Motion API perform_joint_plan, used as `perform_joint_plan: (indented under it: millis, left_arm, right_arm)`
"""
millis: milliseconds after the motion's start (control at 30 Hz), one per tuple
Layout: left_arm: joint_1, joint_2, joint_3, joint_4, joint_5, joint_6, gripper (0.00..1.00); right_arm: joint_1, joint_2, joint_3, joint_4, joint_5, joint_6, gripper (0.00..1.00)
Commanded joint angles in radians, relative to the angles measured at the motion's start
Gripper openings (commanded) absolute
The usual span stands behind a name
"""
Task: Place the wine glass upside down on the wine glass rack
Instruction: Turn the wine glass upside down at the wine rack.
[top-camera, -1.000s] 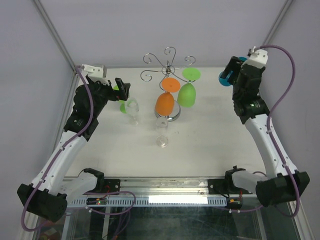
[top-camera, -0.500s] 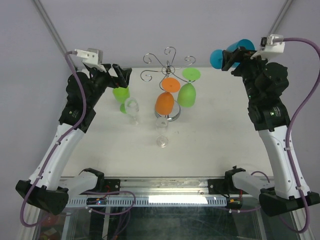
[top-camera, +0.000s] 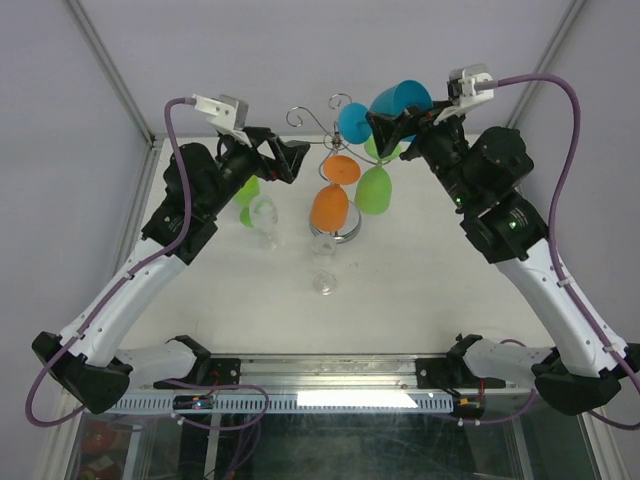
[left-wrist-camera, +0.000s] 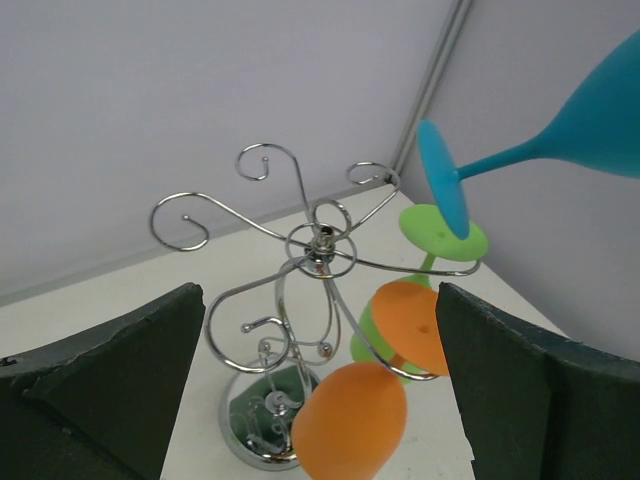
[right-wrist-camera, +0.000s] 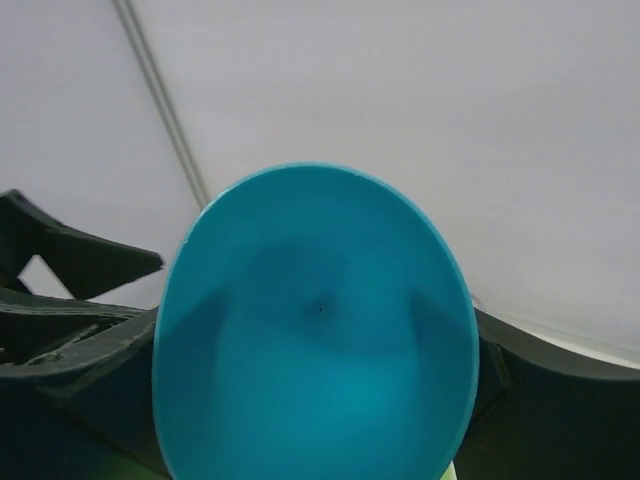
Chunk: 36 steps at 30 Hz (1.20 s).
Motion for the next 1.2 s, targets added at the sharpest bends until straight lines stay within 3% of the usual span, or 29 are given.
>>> perform_joint_plan:
  millis: [0,333,667,833,1167]
  left_arm:
    - [-0.055,0.006,0.045,0.097,0.016,-0.054,0.99]
    - [-0.094,0.036,0.033,0.169,0.06,-0.108,0.95]
    - [-0.094,0.016,0.016,0.184,0.038,-0.113,0.62]
    - [-0.094,0.009,0.008,0.183,0.025,-0.117,0.36]
    - [-0.094,0.003,0.002,0.184,0.014,-0.123,0.06]
  right_arm:
    - [0.072,-0.011,-0.019,0.172,-0.031,0.022,0.42]
    - [0.151,-0.017,-0.071,0.264,-0.101,0.058,0.41]
    - [0.18,-0.033,-0.104,0.296,-0.119,0.065,0.4]
    - [0.184,-0.04,-0.121,0.316,-0.109,0.058,0.4]
    - [0.186,-0.07,-0.184,0.385,-0.117,0.04,0.41]
